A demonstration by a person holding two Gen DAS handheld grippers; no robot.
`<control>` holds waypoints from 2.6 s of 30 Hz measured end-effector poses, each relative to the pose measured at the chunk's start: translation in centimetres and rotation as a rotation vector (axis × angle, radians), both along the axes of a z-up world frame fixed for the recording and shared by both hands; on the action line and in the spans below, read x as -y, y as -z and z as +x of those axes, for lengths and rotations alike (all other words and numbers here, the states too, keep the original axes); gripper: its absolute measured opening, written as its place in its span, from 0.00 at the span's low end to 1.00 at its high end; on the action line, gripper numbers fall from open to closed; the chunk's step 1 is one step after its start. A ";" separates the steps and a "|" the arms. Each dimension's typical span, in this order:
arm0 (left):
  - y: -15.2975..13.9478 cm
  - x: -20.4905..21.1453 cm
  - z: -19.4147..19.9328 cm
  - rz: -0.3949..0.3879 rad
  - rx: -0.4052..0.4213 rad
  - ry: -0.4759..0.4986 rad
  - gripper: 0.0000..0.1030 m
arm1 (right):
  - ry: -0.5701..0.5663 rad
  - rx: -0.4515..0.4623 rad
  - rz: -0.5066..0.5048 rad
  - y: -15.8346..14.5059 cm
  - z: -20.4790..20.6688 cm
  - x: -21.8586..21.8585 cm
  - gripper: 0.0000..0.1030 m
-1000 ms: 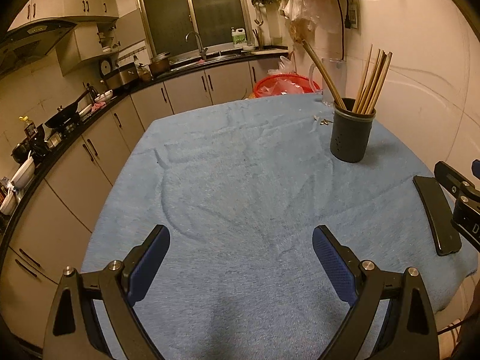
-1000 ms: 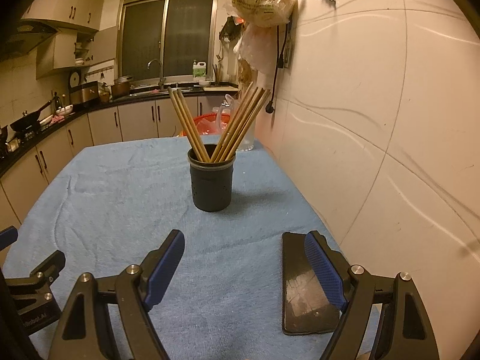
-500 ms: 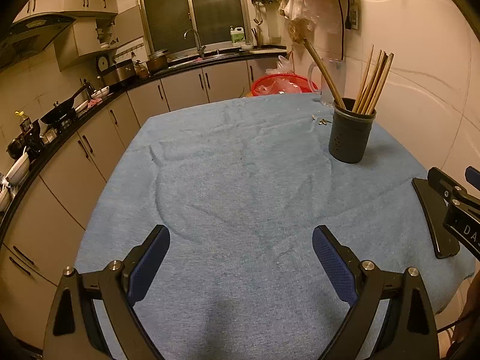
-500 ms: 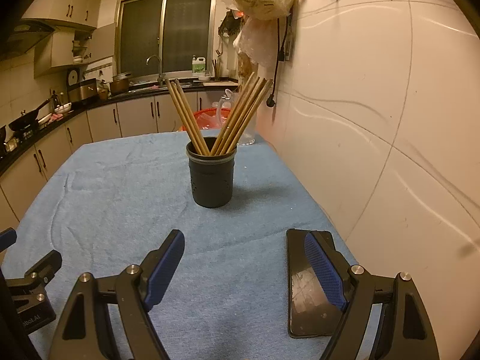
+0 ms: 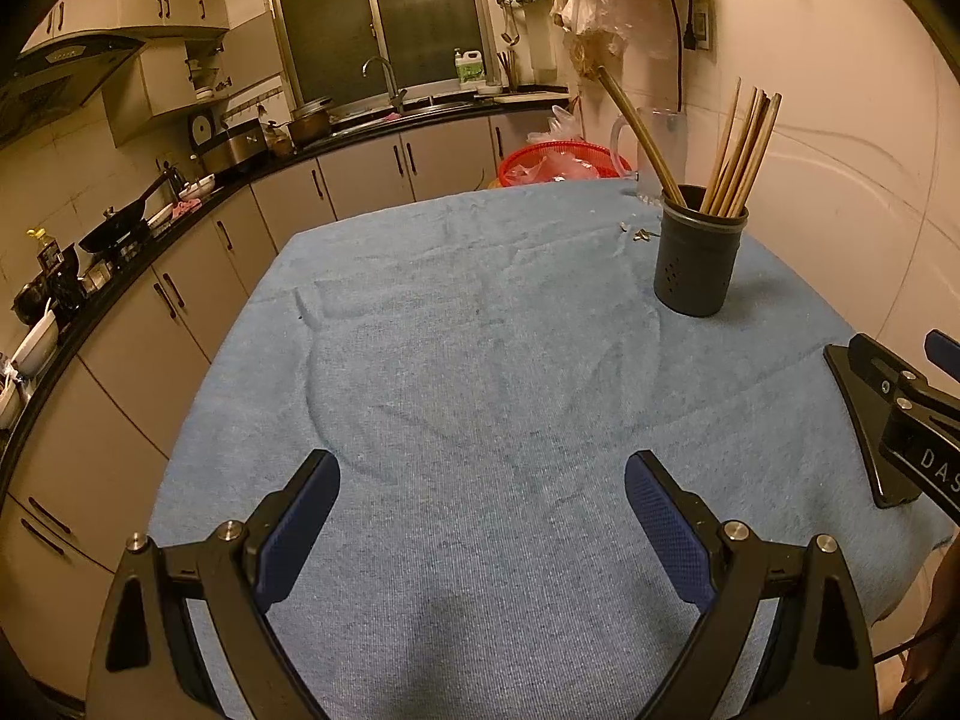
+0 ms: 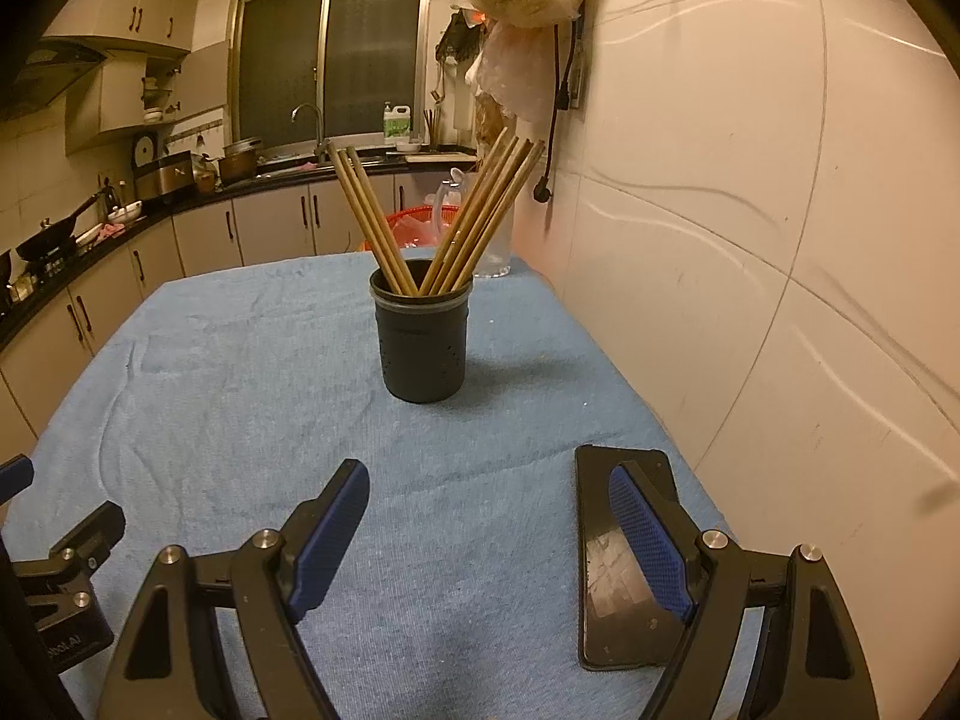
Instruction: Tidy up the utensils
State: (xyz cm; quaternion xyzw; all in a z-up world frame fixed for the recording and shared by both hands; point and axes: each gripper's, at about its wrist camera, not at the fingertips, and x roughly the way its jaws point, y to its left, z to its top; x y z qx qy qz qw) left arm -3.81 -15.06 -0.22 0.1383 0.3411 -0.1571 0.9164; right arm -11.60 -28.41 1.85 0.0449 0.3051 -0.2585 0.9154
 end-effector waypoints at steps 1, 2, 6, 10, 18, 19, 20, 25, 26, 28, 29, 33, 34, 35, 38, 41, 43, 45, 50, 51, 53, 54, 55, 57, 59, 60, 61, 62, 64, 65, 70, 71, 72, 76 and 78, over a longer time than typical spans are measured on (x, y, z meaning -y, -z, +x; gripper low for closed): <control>0.0 0.0 0.0 0.000 -0.001 0.001 0.93 | -0.001 0.000 -0.002 0.0 0.0 0.0 0.82; 0.0 0.0 0.1 0.001 -0.002 0.002 0.93 | -0.001 0.001 -0.002 0.0 0.0 -0.1 0.82; 0.1 0.1 0.1 0.007 -0.004 0.001 0.93 | 0.000 0.001 0.001 0.1 0.0 0.0 0.82; 0.1 0.0 0.2 0.008 -0.007 -0.002 0.93 | 0.000 -0.005 0.004 0.2 0.0 -0.1 0.82; 0.2 0.1 0.2 0.009 -0.009 0.005 0.93 | -0.002 -0.009 0.003 0.2 0.1 -0.1 0.82; 0.2 0.0 0.2 0.008 -0.010 0.004 0.93 | -0.002 -0.010 0.003 0.2 0.1 -0.1 0.82; 0.2 0.0 0.2 0.007 -0.011 0.004 0.93 | -0.003 -0.009 0.003 0.2 0.1 -0.1 0.82; 0.2 -0.1 0.2 0.004 -0.012 0.007 0.93 | -0.002 -0.010 0.001 0.3 0.1 -0.2 0.82; 0.2 -0.1 0.2 0.006 -0.012 0.008 0.93 | -0.002 -0.010 0.002 0.3 0.1 -0.2 0.82; 0.2 0.0 0.2 0.008 -0.011 0.008 0.93 | 0.000 -0.012 0.001 0.4 0.0 -0.2 0.82; 0.2 0.0 0.1 0.007 -0.013 0.009 0.93 | 0.001 -0.014 0.002 0.4 0.0 -0.2 0.82; 0.2 0.0 0.1 0.005 -0.013 0.009 0.93 | 0.003 -0.014 0.006 0.4 0.0 -0.2 0.82; 0.2 0.0 0.1 0.005 -0.014 0.010 0.93 | 0.002 -0.013 0.006 0.4 -0.1 -0.3 0.82; 0.2 0.0 0.1 0.004 -0.014 0.010 0.93 | 0.002 -0.012 0.005 0.4 -0.1 -0.3 0.82; 0.2 0.0 0.1 0.004 -0.014 0.013 0.93 | 0.002 -0.013 0.006 0.4 -0.2 -0.3 0.82; 0.2 -0.1 0.0 0.003 -0.015 0.015 0.93 | 0.004 -0.013 0.007 0.4 -0.2 -0.3 0.82; 0.2 -0.1 0.0 0.001 -0.016 0.019 0.93 | 0.006 -0.013 0.006 0.4 -0.2 -0.2 0.82; 0.2 -0.1 0.0 -0.001 -0.017 0.020 0.93 | 0.007 -0.012 0.007 0.4 -0.2 -0.2 0.82; 0.2 -0.1 -0.1 -0.003 -0.017 0.022 0.93 | 0.007 -0.016 0.006 0.4 -0.3 -0.4 0.82; 0.2 -0.1 -0.1 -0.003 -0.017 0.022 0.93 | 0.007 -0.017 0.005 0.5 -0.3 -0.4 0.82; 0.2 -0.1 -0.1 -0.004 -0.018 0.023 0.93 | 0.007 -0.015 0.006 0.5 -0.3 -0.4 0.82; 0.2 -0.1 -0.1 -0.004 -0.018 0.022 0.93 | 0.007 -0.016 0.005 0.5 -0.3 -0.4 0.82; 0.2 -0.1 -0.1 -0.006 -0.017 0.021 0.93 | 0.008 -0.017 0.005 0.5 -0.4 -0.4 0.82; 0.1 -0.2 -0.2 -0.008 -0.017 0.023 0.93 | 0.008 -0.016 0.007 0.5 -0.4 -0.4 0.82; 0.1 -0.2 -0.3 -0.008 -0.016 0.022 0.93 | 0.008 -0.017 0.005 0.5 -0.5 -0.4 0.82; 0.1 -0.2 -0.3 -0.010 -0.017 0.023 0.93 | 0.008 -0.016 0.004 0.5 -0.5 -0.5 0.82; 0.1 -0.2 -0.3 -0.011 -0.017 0.023 0.93 | 0.007 -0.016 0.004 0.4 -0.5 -0.5 0.82; 0.1 -0.3 -0.3 -0.012 -0.017 0.022 0.93 | 0.007 -0.016 0.003 0.4 -0.6 -0.5 0.82; 0.0 -0.3 -0.3 -0.014 -0.017 0.024 0.93 | 0.009 -0.014 0.002 0.4 -0.6 -0.5 0.82; 0.0 -0.3 -0.3 -0.015 -0.016 0.024 0.93 | 0.007 -0.012 0.003 0.3 -0.6 -0.5 0.82; -0.3 -0.5 -0.6 -0.022 -0.010 0.024 0.93 | 0.006 -0.008 -0.003 0.1 -0.8 -0.6 0.82; -0.3 -0.6 -0.6 -0.024 -0.010 0.025 0.93 | 0.005 -0.007 -0.006 0.1 -0.8 -0.6 0.82; -0.4 -0.7 -0.6 -0.028 -0.011 0.025 0.93 | 0.005 -0.007 -0.007 0.0 -0.9 -0.7 0.82; -0.6 -1.0 -1.0 -0.033 -0.002 0.024 0.93 | 0.006 0.000 -0.011 -0.3 -1.3 -1.0 0.82; -0.8 -1.2 -1.2 -0.038 0.002 0.025 0.93 | 0.004 0.004 -0.013 -0.4 -1.4 -1.2 0.82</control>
